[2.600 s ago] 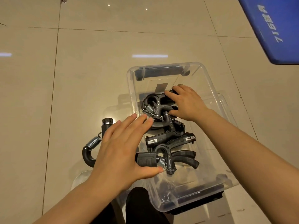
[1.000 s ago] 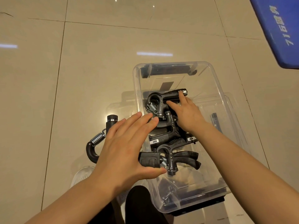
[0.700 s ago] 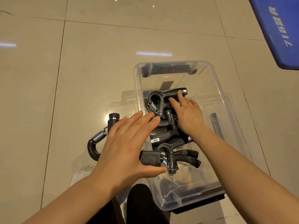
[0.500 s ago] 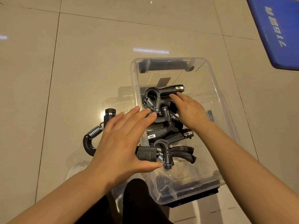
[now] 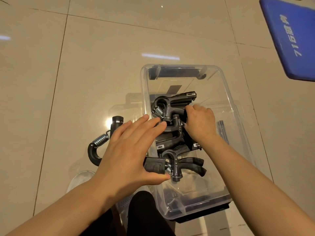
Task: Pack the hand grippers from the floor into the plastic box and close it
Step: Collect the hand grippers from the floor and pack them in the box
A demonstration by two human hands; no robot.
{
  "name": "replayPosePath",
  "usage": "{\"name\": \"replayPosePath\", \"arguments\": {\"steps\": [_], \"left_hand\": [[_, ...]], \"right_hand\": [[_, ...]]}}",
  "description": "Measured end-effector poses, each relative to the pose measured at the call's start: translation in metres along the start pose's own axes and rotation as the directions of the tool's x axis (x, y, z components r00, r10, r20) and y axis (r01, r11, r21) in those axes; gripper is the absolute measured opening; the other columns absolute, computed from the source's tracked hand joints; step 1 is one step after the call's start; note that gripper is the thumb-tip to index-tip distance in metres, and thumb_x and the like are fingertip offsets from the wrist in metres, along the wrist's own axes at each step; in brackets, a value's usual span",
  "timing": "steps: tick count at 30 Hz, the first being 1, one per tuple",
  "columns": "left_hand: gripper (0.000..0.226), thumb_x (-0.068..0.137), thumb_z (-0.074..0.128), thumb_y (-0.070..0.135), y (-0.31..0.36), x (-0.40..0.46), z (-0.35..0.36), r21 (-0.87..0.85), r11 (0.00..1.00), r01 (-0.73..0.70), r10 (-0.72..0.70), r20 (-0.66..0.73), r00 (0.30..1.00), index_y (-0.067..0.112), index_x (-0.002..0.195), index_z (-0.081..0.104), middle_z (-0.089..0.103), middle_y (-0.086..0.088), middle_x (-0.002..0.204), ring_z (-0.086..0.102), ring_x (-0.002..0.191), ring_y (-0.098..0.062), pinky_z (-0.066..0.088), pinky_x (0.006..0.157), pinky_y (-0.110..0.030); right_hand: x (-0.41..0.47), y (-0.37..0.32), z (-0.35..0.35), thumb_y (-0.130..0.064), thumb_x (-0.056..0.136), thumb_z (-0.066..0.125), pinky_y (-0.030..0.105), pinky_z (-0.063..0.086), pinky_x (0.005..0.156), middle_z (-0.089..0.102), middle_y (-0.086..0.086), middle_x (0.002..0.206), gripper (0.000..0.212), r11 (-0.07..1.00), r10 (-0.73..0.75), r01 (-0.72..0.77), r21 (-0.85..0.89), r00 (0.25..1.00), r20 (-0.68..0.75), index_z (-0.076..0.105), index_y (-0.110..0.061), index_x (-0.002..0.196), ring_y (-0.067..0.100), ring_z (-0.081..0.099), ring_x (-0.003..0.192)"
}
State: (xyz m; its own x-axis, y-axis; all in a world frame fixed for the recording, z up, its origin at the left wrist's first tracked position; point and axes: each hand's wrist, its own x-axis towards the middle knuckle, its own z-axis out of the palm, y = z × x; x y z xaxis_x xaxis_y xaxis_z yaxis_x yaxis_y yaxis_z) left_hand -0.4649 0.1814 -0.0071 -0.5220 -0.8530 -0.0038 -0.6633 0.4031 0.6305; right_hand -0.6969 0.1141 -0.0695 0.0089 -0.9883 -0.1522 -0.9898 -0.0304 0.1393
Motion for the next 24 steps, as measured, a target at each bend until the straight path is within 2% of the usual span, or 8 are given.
{"name": "replayPosePath", "arguments": {"steps": [5,9,11,14,17,19,22,24], "left_hand": [[0.096,0.06,0.053,0.076,0.0,0.0,0.002,0.003,1.0,-0.012,0.012,-0.013,1.0,0.03,0.142,0.032,0.036,0.009,0.148,0.022,0.139,-0.009,0.012,0.112,-0.033],[0.096,0.06,0.053,0.076,-0.001,0.0,0.003,0.009,1.0,-0.024,0.024,-0.03,0.999,0.029,0.141,0.032,0.038,0.007,0.147,0.024,0.139,-0.01,0.013,0.112,-0.034],[0.097,0.059,0.054,0.076,-0.001,-0.001,0.003,0.006,1.0,-0.027,0.027,-0.039,0.999,0.029,0.141,0.032,0.037,0.008,0.147,0.024,0.138,-0.01,0.012,0.112,-0.034],[0.097,0.058,0.058,0.074,-0.001,-0.003,0.003,-0.028,0.999,-0.02,0.018,-0.073,0.997,0.027,0.14,0.036,0.039,0.01,0.144,0.03,0.135,-0.007,0.016,0.112,-0.034],[0.095,0.055,0.063,0.07,0.0,-0.006,-0.001,-0.071,0.997,-0.018,0.008,-0.138,0.99,0.026,0.136,0.039,0.041,0.014,0.14,0.037,0.128,-0.001,0.017,0.111,-0.027],[0.092,0.054,0.064,0.068,0.001,-0.011,-0.007,-0.126,0.992,-0.018,-0.006,-0.188,0.982,0.027,0.133,0.04,0.04,0.02,0.136,0.033,0.125,0.01,0.018,0.108,-0.017],[0.088,0.054,0.071,0.06,0.005,-0.016,-0.029,-0.276,0.961,-0.007,-0.072,-0.274,0.959,0.032,0.131,0.041,0.043,0.018,0.135,0.035,0.126,0.01,0.028,0.104,-0.012],[0.086,0.055,0.077,0.053,0.008,-0.018,-0.052,-0.373,0.927,-0.03,-0.105,-0.338,0.935,0.032,0.131,0.042,0.047,0.011,0.133,0.046,0.125,-0.007,0.039,0.1,-0.018]], "right_hand": [[-0.001,-0.003,-0.016,-0.01,0.085,0.054,0.035,0.029,0.075,0.062,0.009,0.1,0.031,0.989,0.129,-0.127,0.072,0.992,-0.02,0.053,-0.012,0.115,0.03,0.055,0.092],[-0.012,-0.006,-0.031,-0.011,0.089,0.054,0.036,0.039,0.081,0.065,0.005,0.102,0.027,0.977,0.102,-0.09,0.191,0.994,-0.05,0.056,-0.016,0.115,0.027,0.057,0.094],[-0.03,-0.002,-0.042,-0.013,0.09,0.057,0.029,0.043,0.074,0.065,-0.001,0.098,0.022,0.933,0.087,-0.06,0.354,0.994,-0.06,0.059,-0.018,0.112,0.019,0.057,0.087],[-0.072,0.005,-0.053,-0.014,0.088,0.063,0.01,0.032,0.061,0.06,-0.01,0.089,0.02,0.863,0.074,-0.08,0.499,0.997,0.032,0.058,-0.021,0.106,0.008,0.053,0.076],[-0.1,0.003,-0.043,-0.015,0.085,0.065,0.02,0.043,0.073,0.065,-0.009,0.095,0.027,0.881,0.041,-0.144,0.451,0.972,0.231,0.056,-0.026,0.109,0.009,0.058,0.078],[-0.102,-0.001,-0.036,-0.02,0.086,0.064,0.029,0.042,0.083,0.067,-0.007,0.104,0.031,0.935,0.021,-0.123,0.334,0.956,0.292,0.054,-0.028,0.115,0.015,0.061,0.089],[-0.092,-0.006,-0.042,-0.025,0.087,0.061,0.032,0.038,0.086,0.064,-0.006,0.111,0.037,0.973,-0.02,-0.031,0.23,0.976,0.218,0.051,-0.027,0.123,0.017,0.06,0.099],[-0.089,-0.014,-0.057,-0.028,0.086,0.064,0.029,0.043,0.085,0.064,-0.009,0.109,0.036,0.92,-0.017,-0.03,0.39,0.993,0.117,0.055,-0.026,0.121,0.013,0.06,0.098]]}}
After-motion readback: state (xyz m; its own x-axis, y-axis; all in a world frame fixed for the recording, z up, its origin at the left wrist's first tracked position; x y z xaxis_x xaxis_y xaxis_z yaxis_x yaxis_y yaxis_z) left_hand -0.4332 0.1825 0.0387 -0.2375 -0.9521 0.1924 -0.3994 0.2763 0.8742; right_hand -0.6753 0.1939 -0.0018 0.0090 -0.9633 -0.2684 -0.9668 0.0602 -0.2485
